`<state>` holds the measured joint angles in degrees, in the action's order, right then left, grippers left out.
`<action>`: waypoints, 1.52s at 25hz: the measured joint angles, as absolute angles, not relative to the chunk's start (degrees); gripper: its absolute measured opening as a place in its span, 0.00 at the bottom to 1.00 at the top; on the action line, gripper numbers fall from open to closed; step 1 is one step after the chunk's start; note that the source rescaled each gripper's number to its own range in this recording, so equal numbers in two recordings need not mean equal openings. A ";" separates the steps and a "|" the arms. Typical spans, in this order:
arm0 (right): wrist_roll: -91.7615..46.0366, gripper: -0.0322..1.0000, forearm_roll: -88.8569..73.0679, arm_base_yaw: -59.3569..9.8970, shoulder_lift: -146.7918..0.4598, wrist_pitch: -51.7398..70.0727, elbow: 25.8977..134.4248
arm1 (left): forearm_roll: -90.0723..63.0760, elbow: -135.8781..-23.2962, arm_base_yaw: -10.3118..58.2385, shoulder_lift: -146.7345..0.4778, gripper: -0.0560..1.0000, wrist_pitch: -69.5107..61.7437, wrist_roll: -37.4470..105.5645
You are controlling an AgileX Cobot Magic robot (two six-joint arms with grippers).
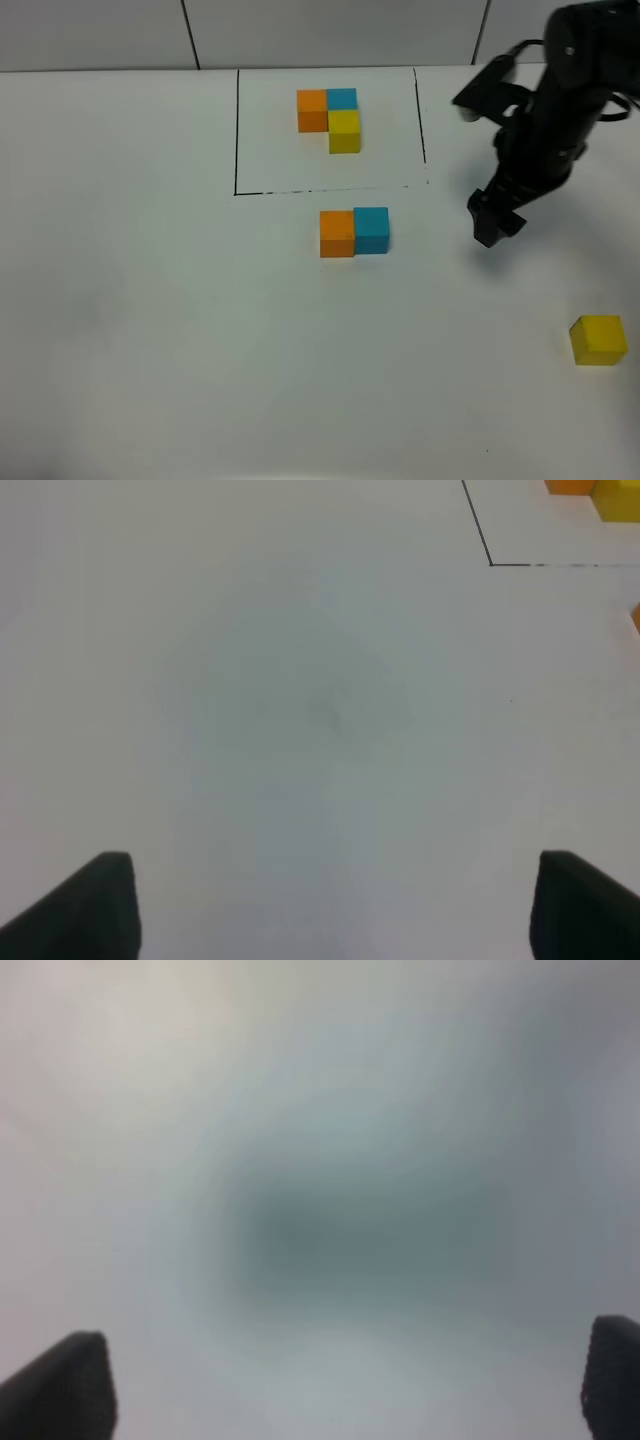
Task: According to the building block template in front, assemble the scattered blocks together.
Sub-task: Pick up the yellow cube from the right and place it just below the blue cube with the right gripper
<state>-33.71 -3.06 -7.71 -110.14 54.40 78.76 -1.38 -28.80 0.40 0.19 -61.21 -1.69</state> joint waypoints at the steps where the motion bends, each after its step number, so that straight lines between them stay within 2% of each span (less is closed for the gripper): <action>1: -29.51 0.91 -3.06 -6.35 -107.39 52.47 74.73 | -1.38 -28.80 0.40 0.19 0.81 -61.21 -1.69; 4: -21.47 0.91 -2.41 -2.82 -100.58 48.43 64.15 | -1.38 -28.80 0.40 0.19 0.81 -61.21 -1.69; 7: -19.61 0.91 -0.77 -0.57 -95.83 45.92 55.64 | -1.38 -28.80 0.40 0.19 0.81 -61.21 -1.69; 12: -18.60 0.91 -1.68 1.16 -93.56 43.12 47.61 | -1.38 -28.80 0.40 0.19 0.81 -61.21 -1.69; 22: -11.65 0.91 -7.91 2.46 -93.56 35.81 43.20 | -1.38 -28.80 0.40 0.19 0.81 -61.21 -1.69; 31: -10.97 0.90 -9.30 2.46 -93.52 30.83 38.91 | -1.38 -28.80 0.40 0.19 0.81 -61.21 -1.69; 38: -10.44 0.84 -9.30 2.46 -93.52 28.27 37.91 | -1.38 -28.80 0.40 0.19 0.81 -61.21 -1.64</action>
